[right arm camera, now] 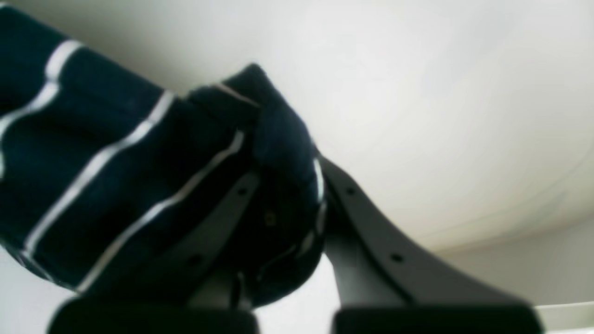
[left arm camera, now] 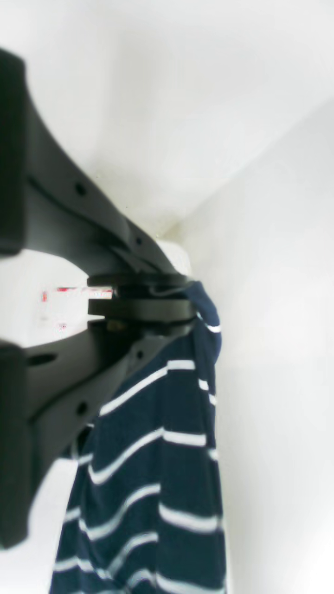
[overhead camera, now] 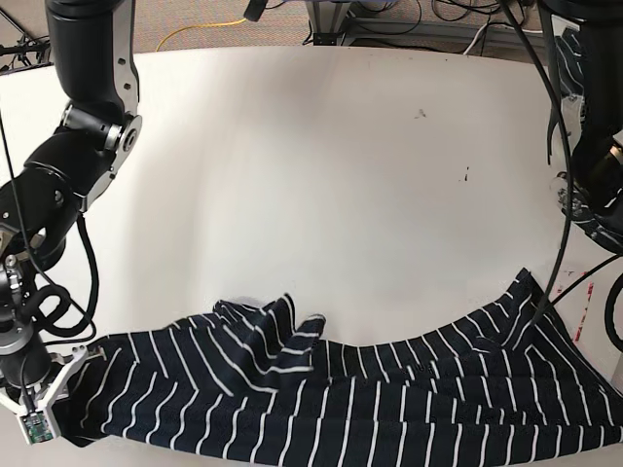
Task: Fold the T-shirt properly
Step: 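Lift the shirt with both grippers and drag it across the table, then lay the shirt flat by pulling both grippers back across the table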
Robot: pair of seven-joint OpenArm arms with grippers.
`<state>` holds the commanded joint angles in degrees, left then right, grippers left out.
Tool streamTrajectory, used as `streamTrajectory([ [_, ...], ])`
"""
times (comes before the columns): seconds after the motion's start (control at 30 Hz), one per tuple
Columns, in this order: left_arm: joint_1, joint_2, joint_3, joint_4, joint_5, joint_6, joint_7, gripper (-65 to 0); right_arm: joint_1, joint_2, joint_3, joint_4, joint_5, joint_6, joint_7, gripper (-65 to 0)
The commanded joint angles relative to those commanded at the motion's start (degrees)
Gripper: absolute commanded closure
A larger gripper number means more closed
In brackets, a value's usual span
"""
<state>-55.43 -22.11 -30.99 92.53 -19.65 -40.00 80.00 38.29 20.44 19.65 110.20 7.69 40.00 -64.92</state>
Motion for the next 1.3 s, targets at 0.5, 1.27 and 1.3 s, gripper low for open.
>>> streamTrajectory([
  [0.5,30.24,-0.09,-0.7,11.08,-11.69,0.0,0.0,0.0,-22.33,-5.71,6.59,2.81,0.09,0.0,0.0,0.0],
  [1.27,73.32,0.09,-16.18,15.47,-20.75,0.0,0.0,0.0,-46.95,-13.8,16.97,3.96,0.26,0.0,0.09,0.0],
  [1.3,74.29,0.09,-16.35,15.47,-20.57,0.0,0.0,0.0,-48.0,-14.42,17.32,3.96,0.26,0.0,0.09,0.0],
])
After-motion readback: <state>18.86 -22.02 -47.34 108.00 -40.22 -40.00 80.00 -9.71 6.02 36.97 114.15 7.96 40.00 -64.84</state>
